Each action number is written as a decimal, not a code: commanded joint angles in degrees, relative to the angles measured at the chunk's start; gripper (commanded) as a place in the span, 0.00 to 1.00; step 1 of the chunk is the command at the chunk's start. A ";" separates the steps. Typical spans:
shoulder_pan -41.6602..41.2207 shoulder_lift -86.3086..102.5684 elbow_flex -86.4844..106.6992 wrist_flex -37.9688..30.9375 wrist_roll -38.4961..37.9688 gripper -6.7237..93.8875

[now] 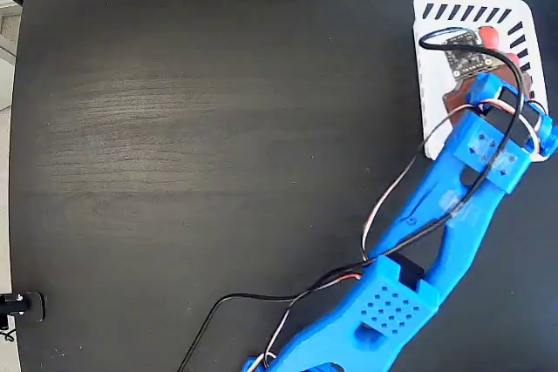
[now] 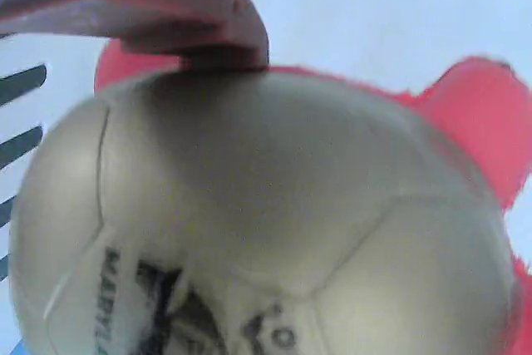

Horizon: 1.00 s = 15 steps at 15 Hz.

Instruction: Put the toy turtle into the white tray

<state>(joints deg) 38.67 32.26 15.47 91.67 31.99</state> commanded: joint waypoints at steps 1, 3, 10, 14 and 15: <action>0.09 3.25 0.00 0.00 0.26 0.60; -0.09 3.25 0.70 0.26 0.09 0.66; 0.09 11.78 4.31 0.79 -0.53 0.49; -0.44 22.41 10.20 0.79 -0.53 0.46; -0.70 26.10 12.39 0.79 -0.62 0.45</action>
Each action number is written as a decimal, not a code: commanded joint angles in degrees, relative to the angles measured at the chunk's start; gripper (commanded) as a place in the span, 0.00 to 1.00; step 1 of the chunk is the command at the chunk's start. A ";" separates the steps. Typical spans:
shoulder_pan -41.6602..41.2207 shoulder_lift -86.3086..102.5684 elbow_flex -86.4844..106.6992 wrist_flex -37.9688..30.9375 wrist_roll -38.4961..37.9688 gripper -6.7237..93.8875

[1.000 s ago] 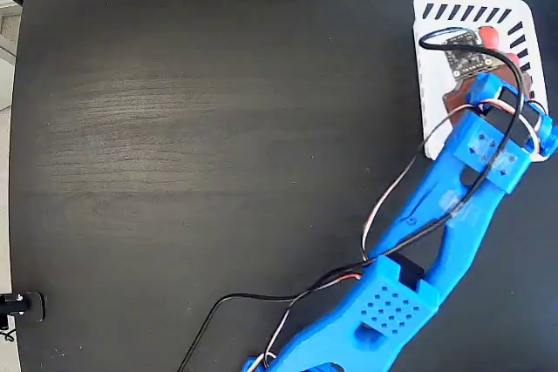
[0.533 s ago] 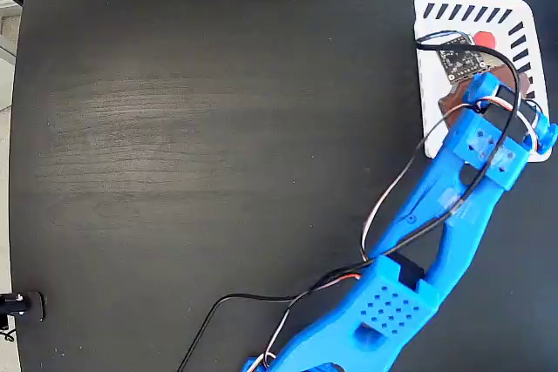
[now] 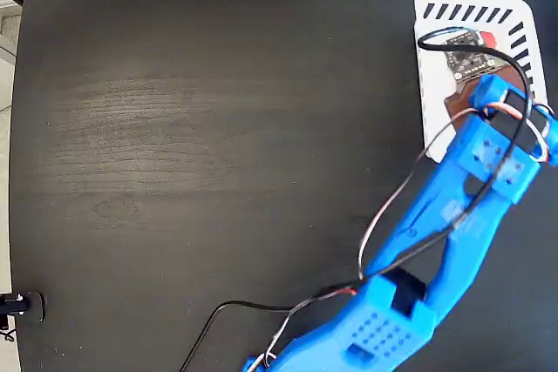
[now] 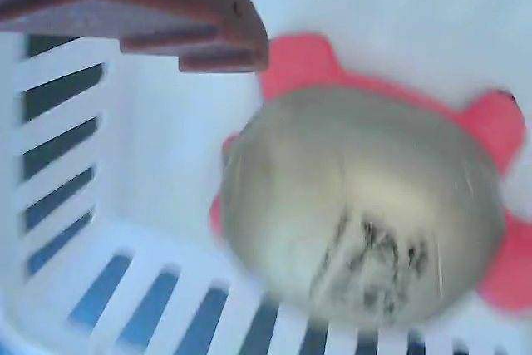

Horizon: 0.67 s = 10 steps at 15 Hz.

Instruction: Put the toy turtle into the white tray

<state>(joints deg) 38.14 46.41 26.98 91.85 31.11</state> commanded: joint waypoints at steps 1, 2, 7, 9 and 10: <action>-0.62 16.17 3.69 0.35 0.18 0.37; -1.41 20.57 6.86 -0.09 -0.09 0.29; -11.07 40.87 29.27 -6.86 -2.11 0.03; -16.70 48.96 44.56 -16.08 -5.27 0.03; -19.86 53.17 52.29 -20.92 -7.82 0.03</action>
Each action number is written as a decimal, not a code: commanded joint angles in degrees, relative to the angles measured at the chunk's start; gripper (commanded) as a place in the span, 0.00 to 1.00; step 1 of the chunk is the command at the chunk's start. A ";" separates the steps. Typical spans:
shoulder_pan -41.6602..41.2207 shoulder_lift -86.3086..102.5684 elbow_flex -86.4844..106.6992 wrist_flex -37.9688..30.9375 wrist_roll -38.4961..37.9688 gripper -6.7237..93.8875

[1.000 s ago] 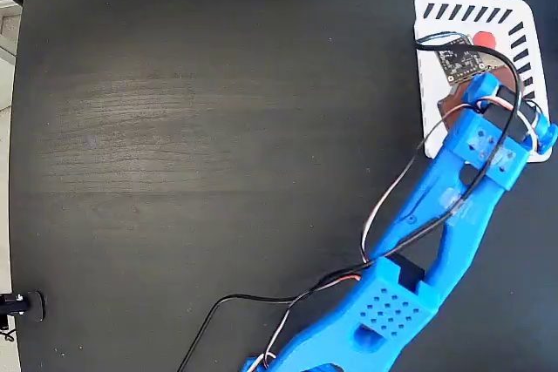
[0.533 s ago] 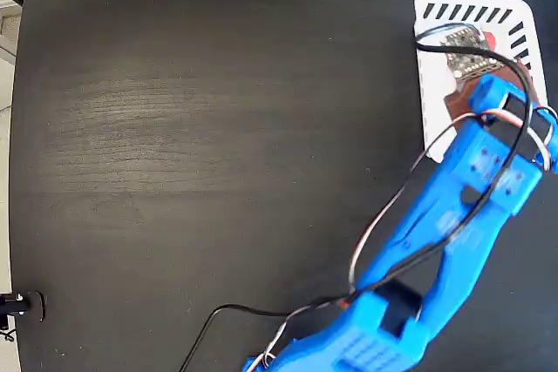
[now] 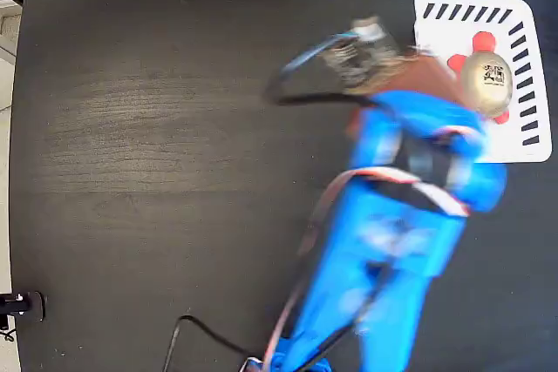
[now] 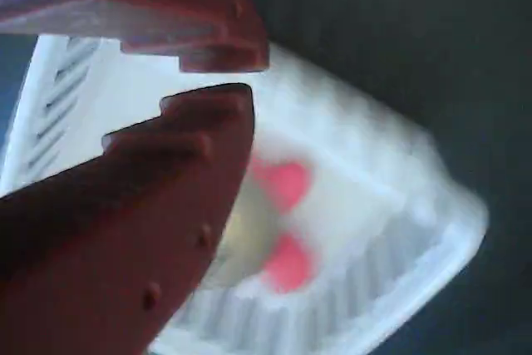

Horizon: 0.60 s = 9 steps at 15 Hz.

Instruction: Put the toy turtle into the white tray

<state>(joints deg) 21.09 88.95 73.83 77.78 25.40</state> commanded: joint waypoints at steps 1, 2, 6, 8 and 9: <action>-6.33 14.59 12.92 -11.69 -5.98 0.03; -10.20 18.28 20.39 -16.17 -11.16 0.04; -21.09 32.34 49.31 -34.28 -18.02 0.05; -23.82 40.25 60.73 -39.02 -18.11 0.05; -24.43 44.38 65.13 -39.29 -18.11 0.05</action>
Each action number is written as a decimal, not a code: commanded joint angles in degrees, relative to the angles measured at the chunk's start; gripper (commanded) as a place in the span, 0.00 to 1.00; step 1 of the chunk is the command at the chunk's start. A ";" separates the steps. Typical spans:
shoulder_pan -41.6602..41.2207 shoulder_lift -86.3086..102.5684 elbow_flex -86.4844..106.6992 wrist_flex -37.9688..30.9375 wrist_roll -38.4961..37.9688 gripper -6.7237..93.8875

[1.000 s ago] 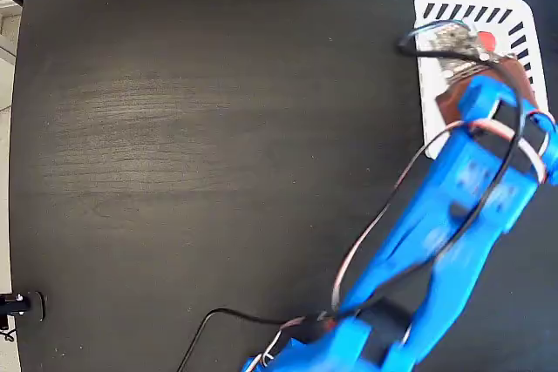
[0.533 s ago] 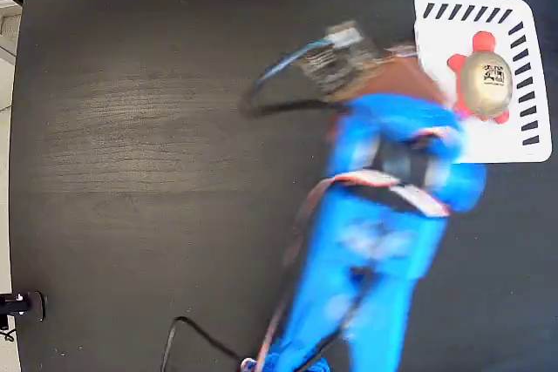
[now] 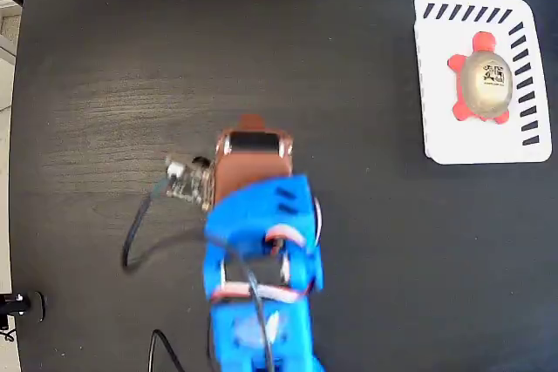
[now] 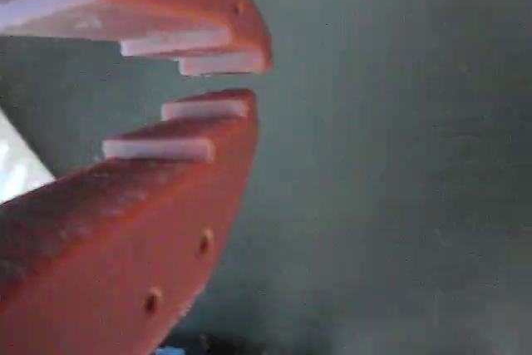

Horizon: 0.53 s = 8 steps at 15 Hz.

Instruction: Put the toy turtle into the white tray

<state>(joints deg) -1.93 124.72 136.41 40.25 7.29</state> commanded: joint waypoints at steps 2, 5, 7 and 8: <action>-1.67 18.54 11.78 -1.49 -0.44 0.05; -0.35 34.54 24.96 1.85 -2.02 0.05; 0.97 40.69 27.95 8.17 -2.55 0.05; 0.97 43.77 28.92 11.25 -2.64 0.05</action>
<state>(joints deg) -0.18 162.77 165.59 47.46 4.31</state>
